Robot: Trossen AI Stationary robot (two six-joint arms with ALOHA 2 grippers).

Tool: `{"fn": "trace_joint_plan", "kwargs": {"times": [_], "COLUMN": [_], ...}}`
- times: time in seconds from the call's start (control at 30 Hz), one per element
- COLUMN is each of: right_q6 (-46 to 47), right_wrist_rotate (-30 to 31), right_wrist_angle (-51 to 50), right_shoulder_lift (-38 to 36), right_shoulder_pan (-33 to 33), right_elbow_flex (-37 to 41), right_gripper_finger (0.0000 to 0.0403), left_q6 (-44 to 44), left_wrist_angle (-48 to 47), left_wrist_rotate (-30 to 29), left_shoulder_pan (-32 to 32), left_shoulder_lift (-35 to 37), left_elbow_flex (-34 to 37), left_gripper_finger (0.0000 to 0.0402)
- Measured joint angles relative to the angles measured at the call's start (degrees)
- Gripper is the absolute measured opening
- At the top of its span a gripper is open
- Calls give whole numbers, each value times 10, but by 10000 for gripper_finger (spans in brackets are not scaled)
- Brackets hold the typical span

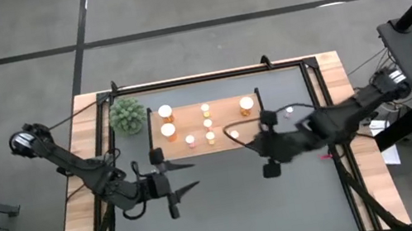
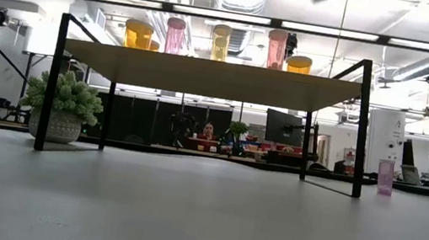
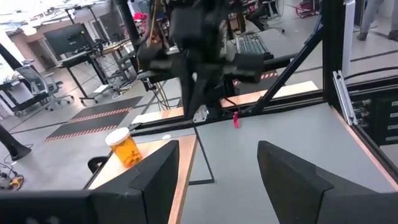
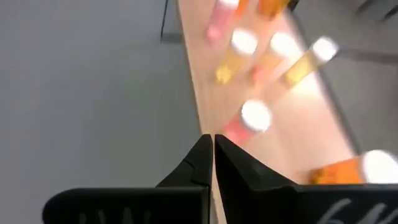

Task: Pick and place medicine bottles onto shelf by color
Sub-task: Put the pink pill bottle on the shelf

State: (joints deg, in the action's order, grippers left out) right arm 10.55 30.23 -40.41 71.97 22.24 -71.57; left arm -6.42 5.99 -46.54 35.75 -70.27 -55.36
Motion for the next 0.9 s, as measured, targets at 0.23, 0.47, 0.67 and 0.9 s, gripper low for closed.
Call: {"fn": "trace_joint_plan", "kwargs": {"times": [0.23,0.47,0.67,0.9], "right_q6": [-53,-82,-82,-82], "right_wrist_rotate": [-138,-139,-138,-137], "right_wrist_angle": [-31,-29,-23,-13], "right_shoulder_lift": [61,81,88,93], "right_shoulder_pan": [-97,-127,-139,-143], "right_elbow_flex": [-19,-29,-29,-29], "right_gripper_finger": [9,9,9,9], "left_q6": [0,-4,-14,-16], "left_wrist_angle": [1,0,0,0], "left_wrist_rotate": [-1,-2,-2,-2], "left_shoulder_pan": [0,0,0,0], "left_shoulder_lift": [29,36,38,38], "left_elbow_flex": [24,23,23,22], "left_gripper_finger": [201,201,201,201]}}
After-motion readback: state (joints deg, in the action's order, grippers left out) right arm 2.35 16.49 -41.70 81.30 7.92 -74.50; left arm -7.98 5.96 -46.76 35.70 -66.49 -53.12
